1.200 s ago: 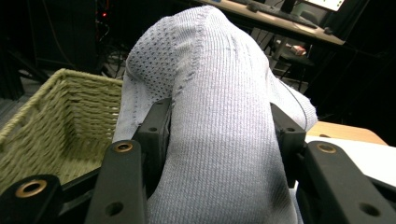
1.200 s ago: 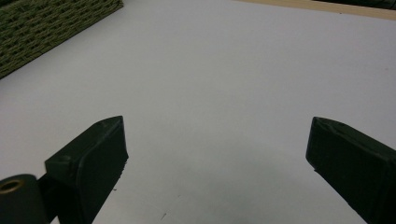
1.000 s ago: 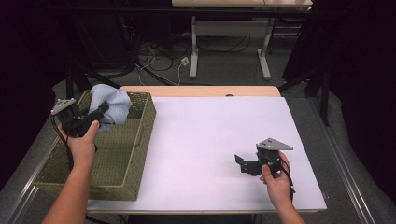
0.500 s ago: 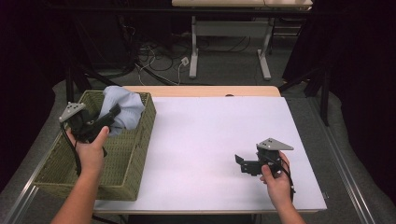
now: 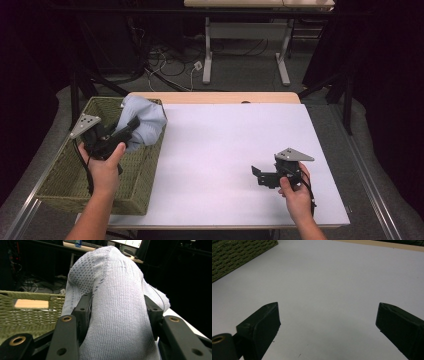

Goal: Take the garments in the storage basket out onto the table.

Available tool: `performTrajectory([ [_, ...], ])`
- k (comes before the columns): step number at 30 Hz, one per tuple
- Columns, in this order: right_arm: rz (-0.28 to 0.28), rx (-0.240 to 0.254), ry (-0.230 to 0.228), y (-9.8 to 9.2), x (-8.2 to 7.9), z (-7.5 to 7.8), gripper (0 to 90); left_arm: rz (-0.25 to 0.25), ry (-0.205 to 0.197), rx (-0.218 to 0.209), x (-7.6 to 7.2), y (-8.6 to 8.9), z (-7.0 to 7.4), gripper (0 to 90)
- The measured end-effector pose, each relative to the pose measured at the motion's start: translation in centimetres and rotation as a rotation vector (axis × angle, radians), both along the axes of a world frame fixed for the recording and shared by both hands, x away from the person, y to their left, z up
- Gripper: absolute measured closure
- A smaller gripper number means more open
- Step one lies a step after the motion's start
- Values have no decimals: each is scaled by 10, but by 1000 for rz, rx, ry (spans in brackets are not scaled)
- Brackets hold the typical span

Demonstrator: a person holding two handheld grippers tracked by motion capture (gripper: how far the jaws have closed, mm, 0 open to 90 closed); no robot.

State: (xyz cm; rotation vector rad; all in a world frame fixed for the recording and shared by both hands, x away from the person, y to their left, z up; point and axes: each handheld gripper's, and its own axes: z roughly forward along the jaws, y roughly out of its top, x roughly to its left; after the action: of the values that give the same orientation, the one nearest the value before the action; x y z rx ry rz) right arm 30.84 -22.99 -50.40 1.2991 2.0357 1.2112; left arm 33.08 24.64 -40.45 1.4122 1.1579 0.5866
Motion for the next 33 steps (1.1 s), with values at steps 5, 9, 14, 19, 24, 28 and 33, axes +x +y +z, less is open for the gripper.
performTrajectory([
  [5,-1,2,-6,0,0,0,51,-30,5,-14,-6,-11,1,524],
  [9,2,-2,-8,0,0,0,51,-38,3,-12,-9,-17,2,524],
  [14,2,-3,-11,0,0,1,51,-59,-4,-19,-12,-27,5,524],
  [19,1,-3,-17,-1,0,1,51,-86,-9,-9,-15,-41,8,526],
  [24,3,-1,-20,-1,-1,2,51,-114,-15,-1,-16,-53,10,527],
  [28,2,1,-19,-1,-1,3,51,-138,-15,1,-17,-64,11,528],
  [33,-2,1,-14,-2,-2,4,51,-166,-15,10,-17,-77,9,530],
])
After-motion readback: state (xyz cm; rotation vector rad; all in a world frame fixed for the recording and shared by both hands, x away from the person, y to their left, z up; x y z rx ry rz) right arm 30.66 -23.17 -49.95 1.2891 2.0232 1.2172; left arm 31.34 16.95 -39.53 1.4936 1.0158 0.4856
